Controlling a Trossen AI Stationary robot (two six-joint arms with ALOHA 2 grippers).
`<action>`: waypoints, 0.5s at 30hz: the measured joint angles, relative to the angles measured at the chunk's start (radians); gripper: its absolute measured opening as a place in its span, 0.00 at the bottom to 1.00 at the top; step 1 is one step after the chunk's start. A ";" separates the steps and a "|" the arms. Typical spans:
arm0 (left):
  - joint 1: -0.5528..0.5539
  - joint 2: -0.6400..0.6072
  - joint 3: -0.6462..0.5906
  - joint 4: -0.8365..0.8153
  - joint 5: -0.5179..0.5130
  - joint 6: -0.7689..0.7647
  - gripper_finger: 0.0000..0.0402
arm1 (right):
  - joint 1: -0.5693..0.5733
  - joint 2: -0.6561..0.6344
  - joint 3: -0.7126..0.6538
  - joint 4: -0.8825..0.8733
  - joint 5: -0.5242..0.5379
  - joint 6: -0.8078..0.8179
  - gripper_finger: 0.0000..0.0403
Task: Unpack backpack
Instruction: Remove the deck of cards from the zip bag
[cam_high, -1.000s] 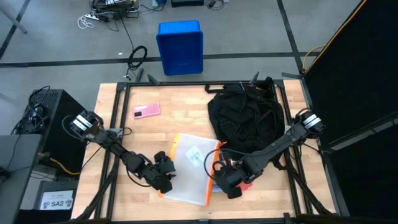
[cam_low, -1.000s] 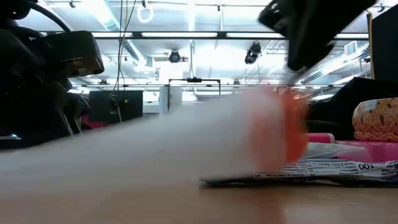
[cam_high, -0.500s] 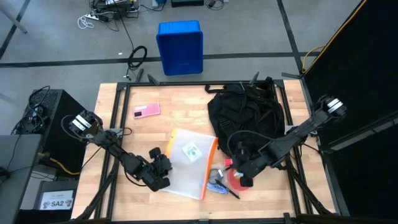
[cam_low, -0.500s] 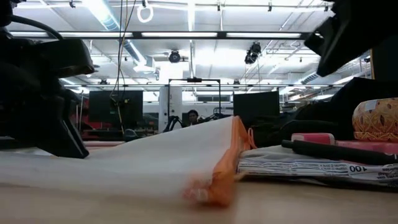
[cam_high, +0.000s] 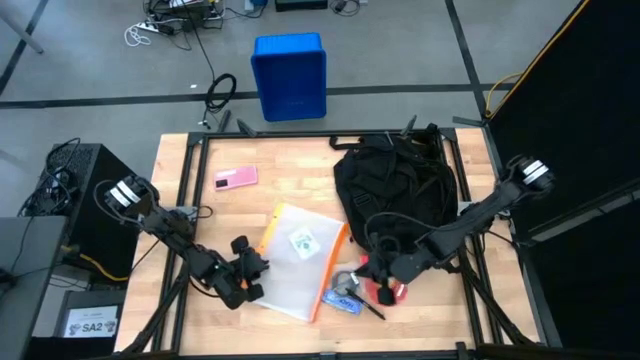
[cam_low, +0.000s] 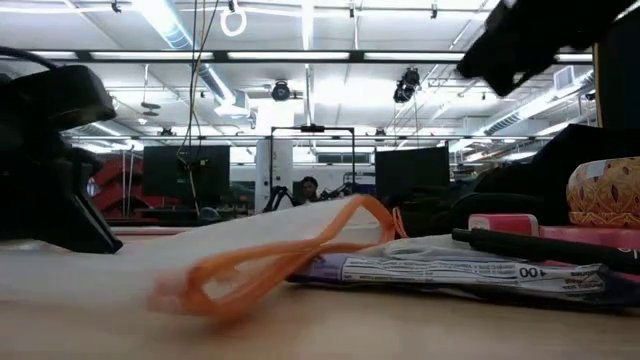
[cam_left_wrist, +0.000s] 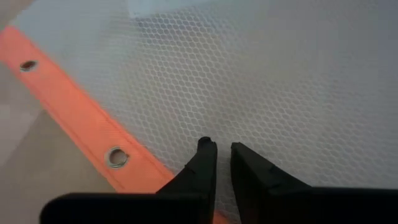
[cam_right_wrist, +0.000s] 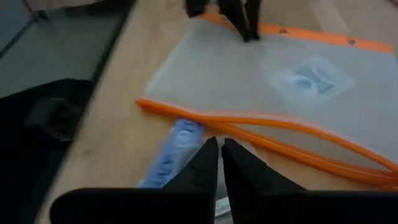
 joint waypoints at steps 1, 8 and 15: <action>-0.001 -0.002 -0.017 0.041 -0.002 0.003 0.04 | -0.017 0.030 0.000 0.019 0.000 0.001 0.00; 0.000 -0.008 -0.031 0.104 0.003 0.036 0.03 | -0.154 0.221 0.000 0.188 -0.134 -0.005 0.04; 0.001 -0.054 0.009 0.106 0.003 0.150 0.04 | -0.243 0.258 0.000 0.185 -0.203 -0.031 0.19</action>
